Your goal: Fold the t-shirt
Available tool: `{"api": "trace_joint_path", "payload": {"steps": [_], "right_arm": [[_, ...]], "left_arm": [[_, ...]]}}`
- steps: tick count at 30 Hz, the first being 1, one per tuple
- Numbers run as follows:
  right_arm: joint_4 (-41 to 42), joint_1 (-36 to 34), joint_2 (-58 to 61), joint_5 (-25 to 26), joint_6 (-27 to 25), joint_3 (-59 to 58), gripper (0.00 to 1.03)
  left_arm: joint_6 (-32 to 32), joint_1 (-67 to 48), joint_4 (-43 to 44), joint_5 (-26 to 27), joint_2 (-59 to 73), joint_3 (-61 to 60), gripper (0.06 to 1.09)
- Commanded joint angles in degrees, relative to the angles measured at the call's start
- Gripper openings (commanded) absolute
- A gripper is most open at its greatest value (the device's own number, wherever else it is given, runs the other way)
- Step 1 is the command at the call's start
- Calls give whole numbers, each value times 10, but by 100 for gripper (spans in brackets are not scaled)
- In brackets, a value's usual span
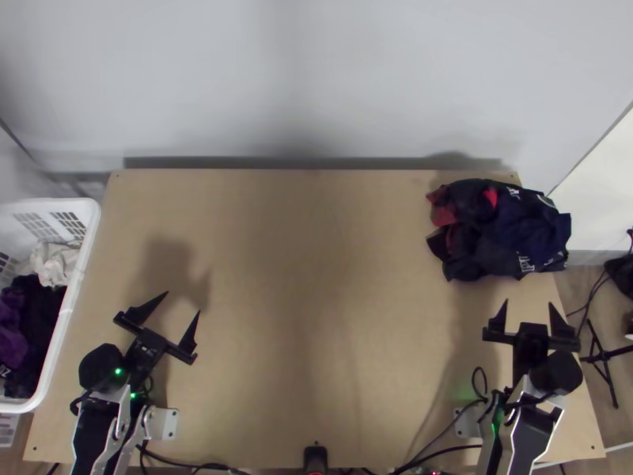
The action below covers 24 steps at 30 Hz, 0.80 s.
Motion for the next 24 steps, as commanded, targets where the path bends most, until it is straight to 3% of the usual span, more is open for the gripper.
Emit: {"api": "trace_joint_path", "payload": {"steps": [1, 10, 19, 21, 24], "right_arm": [[-2, 64, 0, -11, 13, -1, 98], [-1, 84, 0, -11, 13, -1, 98], [0, 50, 0, -11, 14, -1, 98], [-1, 35, 2, -11, 14, -1, 98], [9, 39, 1, -10, 13, -1, 98]], "left_arm": [[0, -12, -3, 26, -1, 1, 104], [0, -26, -4, 31, -1, 1, 104], [-24, -83, -1, 40, -1, 1, 104], [-15, -74, 5, 20, 0, 1, 104], [53, -88, 6, -38, -1, 1, 104]]}}
